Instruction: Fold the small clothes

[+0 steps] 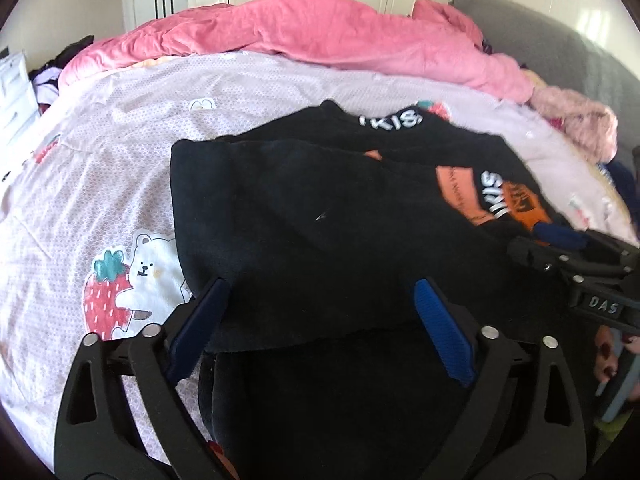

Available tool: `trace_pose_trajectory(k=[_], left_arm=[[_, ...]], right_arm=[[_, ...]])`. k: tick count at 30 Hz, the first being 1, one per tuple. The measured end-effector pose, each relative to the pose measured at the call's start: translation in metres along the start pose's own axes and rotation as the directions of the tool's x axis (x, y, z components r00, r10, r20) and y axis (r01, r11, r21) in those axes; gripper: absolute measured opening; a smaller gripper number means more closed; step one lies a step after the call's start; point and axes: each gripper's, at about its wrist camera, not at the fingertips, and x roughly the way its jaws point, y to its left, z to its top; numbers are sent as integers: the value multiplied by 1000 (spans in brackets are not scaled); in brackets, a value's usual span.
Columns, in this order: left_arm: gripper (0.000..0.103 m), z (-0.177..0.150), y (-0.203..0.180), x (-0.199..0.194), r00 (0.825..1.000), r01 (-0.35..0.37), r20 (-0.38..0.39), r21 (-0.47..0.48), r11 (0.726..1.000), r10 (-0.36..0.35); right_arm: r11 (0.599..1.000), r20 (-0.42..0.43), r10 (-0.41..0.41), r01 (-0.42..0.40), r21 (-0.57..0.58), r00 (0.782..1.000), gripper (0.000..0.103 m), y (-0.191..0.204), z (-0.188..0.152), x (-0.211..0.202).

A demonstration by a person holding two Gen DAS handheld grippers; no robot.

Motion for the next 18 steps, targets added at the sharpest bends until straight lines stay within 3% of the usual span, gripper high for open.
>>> trace_pose_trajectory(k=[8,11,18], left_arm=[[94,-3,1,-18,999,44,28,-15,999,-43],[94,-4,4,-24,998,47,35,-24,999,-46],[94,-6,13,-39,998,25,55,-48,999,-22]], right_arm=[[998,54,17,-20,55,998,79,-4,1,-21],[998,71,13,-18,65,997,93,-3,2,-28],[997,99,-1,-6,71,995,97,-2,1,-41]])
